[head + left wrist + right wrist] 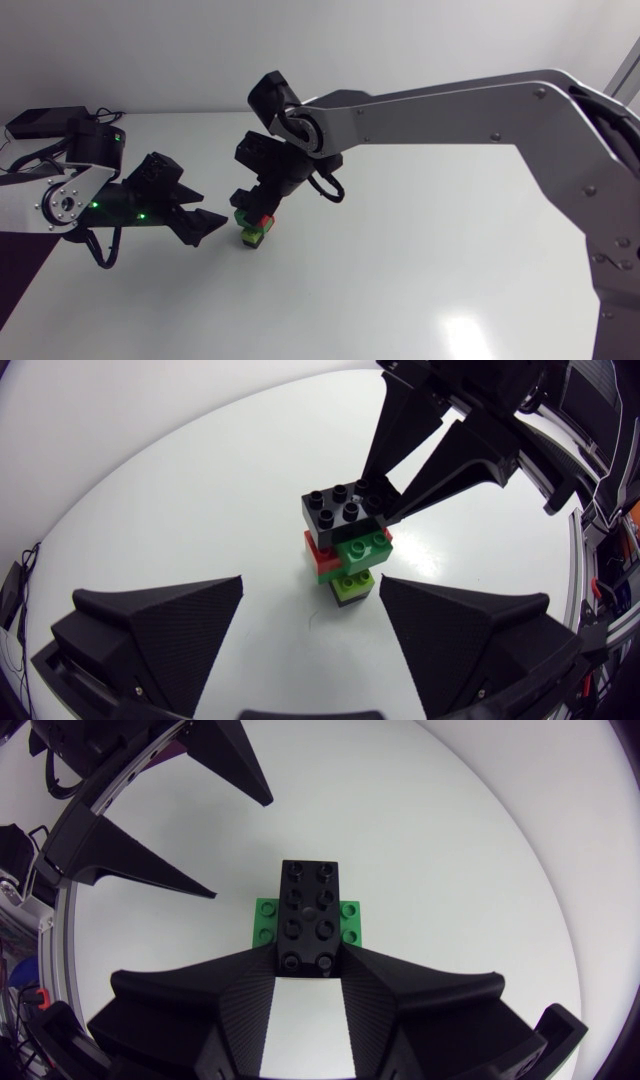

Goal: Separate the duplo bricks

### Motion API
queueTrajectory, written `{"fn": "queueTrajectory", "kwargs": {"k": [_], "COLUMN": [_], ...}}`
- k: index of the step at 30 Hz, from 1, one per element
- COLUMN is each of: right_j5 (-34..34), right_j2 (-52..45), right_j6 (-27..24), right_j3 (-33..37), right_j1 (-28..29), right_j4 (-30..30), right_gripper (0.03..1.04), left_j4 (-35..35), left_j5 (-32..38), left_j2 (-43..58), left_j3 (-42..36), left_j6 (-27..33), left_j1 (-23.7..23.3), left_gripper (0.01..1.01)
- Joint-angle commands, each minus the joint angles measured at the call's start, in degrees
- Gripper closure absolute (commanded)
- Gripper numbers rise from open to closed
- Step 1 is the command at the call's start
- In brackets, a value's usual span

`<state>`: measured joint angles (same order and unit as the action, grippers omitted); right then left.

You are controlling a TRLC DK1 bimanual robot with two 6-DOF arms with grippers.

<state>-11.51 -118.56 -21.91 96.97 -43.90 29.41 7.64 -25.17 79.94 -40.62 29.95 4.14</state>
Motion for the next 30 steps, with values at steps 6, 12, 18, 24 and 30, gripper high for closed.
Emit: {"fn": "queueTrajectory", "kwargs": {"k": [6, 12, 18, 24, 30], "right_j5": [-0.1, -3.2, -7.9, -10.9, -13.4], "right_j2": [-0.8, -0.8, -1.0, -2.5, -3.0], "right_j6": [1.2, 4.2, 9.0, 12.7, 14.3], "right_j3": [2.5, 5.8, 10.7, 15.2, 16.6], "right_j1": [0.0, 2.0, 3.6, 3.6, 3.6], "right_j4": [2.3, 6.5, 10.7, 14.8, 16.1], "right_gripper": [0.96, 0.96, 0.96, 0.96, 0.96], "left_j4": [-1.1, -1.8, -2.6, -3.6, -6.2], "left_j5": [-2.0, -4.7, -5.9, -6.6, -6.6], "left_j2": [0.7, -1.6, -5.1, -7.8, -8.8], "left_j3": [-0.2, 1.1, 2.6, 3.3, 3.4], "left_j6": [-1.0, -1.0, -1.9, -3.6, -6.4], "left_j1": [0.5, 0.6, 1.0, 0.9, 0.9], "left_gripper": [0.075, 0.075, 0.075, 0.077, 0.092]}}
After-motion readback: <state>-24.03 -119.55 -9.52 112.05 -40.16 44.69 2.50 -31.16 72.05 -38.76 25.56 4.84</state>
